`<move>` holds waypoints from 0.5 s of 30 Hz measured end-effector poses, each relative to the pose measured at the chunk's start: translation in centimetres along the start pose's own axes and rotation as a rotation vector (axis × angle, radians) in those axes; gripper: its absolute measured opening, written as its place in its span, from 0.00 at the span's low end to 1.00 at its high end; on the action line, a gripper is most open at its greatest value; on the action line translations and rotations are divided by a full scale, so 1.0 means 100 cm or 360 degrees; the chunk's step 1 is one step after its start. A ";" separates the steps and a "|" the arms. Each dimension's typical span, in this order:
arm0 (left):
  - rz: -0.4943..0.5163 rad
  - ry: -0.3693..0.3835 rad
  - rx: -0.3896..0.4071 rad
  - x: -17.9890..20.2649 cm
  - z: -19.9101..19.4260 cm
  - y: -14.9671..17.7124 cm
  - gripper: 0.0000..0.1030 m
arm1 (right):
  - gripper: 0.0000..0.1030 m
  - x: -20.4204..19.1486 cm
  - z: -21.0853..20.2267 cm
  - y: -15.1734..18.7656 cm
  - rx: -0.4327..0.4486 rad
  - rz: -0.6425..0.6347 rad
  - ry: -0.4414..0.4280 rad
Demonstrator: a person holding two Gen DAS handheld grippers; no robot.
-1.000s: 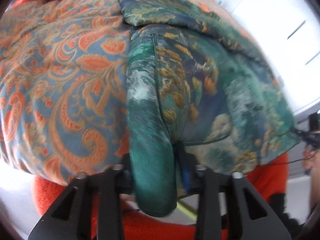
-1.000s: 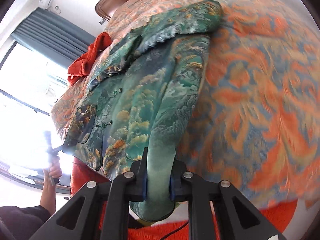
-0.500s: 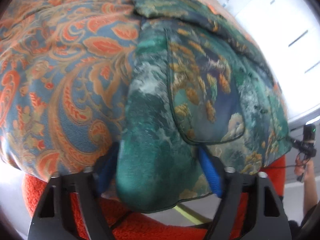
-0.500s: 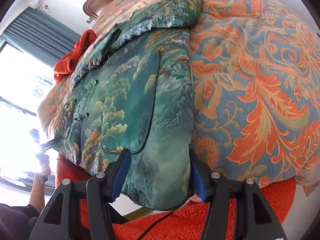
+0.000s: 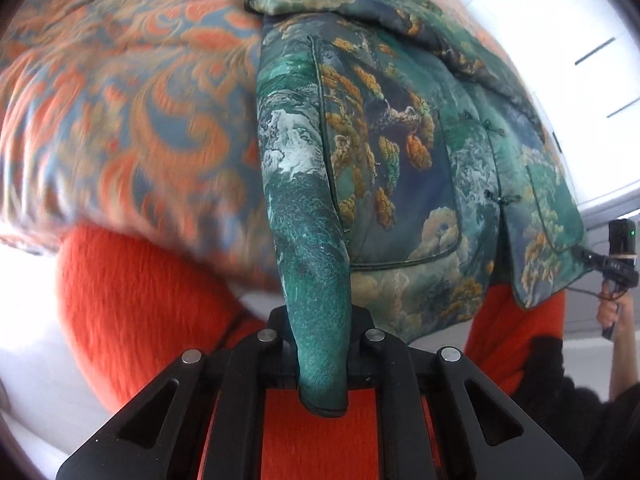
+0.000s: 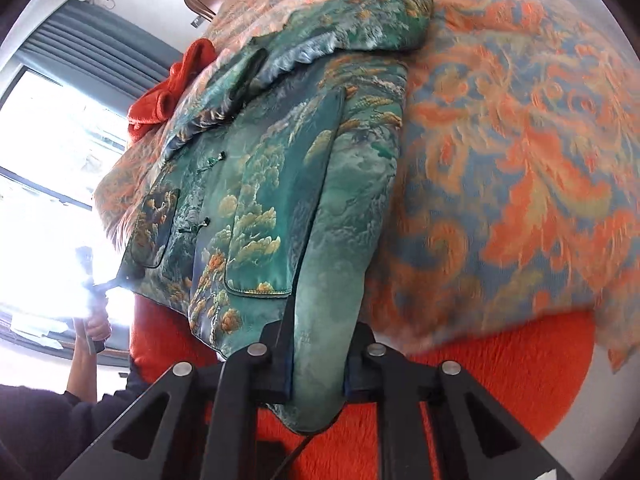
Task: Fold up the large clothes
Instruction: 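Lift the hem with the left gripper while the right gripper grasps the hem too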
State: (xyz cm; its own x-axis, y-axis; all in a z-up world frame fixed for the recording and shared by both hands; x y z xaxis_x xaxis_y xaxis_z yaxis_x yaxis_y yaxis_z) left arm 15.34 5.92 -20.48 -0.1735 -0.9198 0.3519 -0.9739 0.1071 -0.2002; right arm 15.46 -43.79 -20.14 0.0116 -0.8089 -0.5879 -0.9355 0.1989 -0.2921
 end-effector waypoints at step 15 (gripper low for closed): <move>-0.0152 0.0395 0.0434 0.000 -0.147 -0.087 0.09 | 0.10 -0.042 -0.094 -0.029 0.0422 0.0239 -0.0592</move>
State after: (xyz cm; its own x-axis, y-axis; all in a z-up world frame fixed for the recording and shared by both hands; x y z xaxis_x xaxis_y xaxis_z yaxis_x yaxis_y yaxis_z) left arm 21.62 10.52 -5.30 -0.1463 -0.7979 0.5848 -0.9184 -0.1101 -0.3800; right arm 14.83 -46.17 -9.66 0.0539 -0.5173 -0.8541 -0.8145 0.4720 -0.3373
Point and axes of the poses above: each gripper's, at about its wrist camera, not at the fingertips, and z roughly the way its jaws point, x to its right, y to its underside, the point moved 4 cm from there along z, roughly the way its jaws point, and after that the axes turned 1 degree about -x, right-handed, at the moved point
